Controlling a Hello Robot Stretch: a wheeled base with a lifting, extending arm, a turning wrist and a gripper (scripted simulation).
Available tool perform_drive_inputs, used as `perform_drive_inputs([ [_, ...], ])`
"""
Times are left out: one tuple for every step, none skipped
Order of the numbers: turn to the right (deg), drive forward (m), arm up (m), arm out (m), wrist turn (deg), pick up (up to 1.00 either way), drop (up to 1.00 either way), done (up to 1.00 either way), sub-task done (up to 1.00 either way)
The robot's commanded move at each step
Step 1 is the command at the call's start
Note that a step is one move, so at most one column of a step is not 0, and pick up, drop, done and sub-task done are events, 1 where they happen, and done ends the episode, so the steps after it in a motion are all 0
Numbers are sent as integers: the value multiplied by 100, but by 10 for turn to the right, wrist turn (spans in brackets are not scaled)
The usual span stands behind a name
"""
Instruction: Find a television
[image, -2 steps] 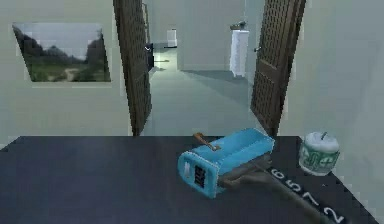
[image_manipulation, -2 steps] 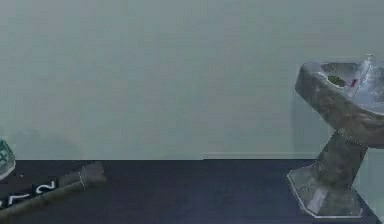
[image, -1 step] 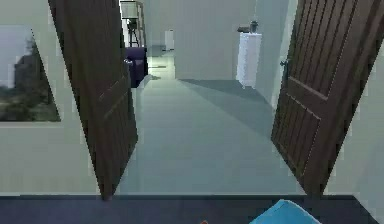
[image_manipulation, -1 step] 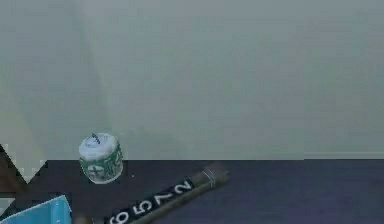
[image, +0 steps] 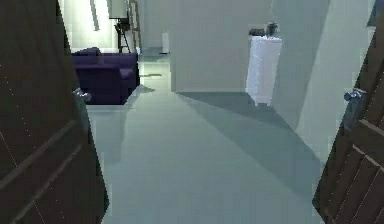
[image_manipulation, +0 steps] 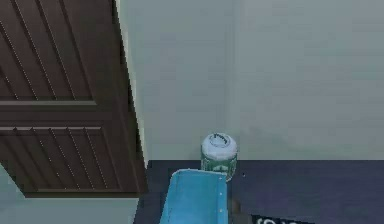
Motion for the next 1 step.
perform_drive_inputs([
  [30, 0, 0, 0, 0, 0, 0, 0, 0],
])
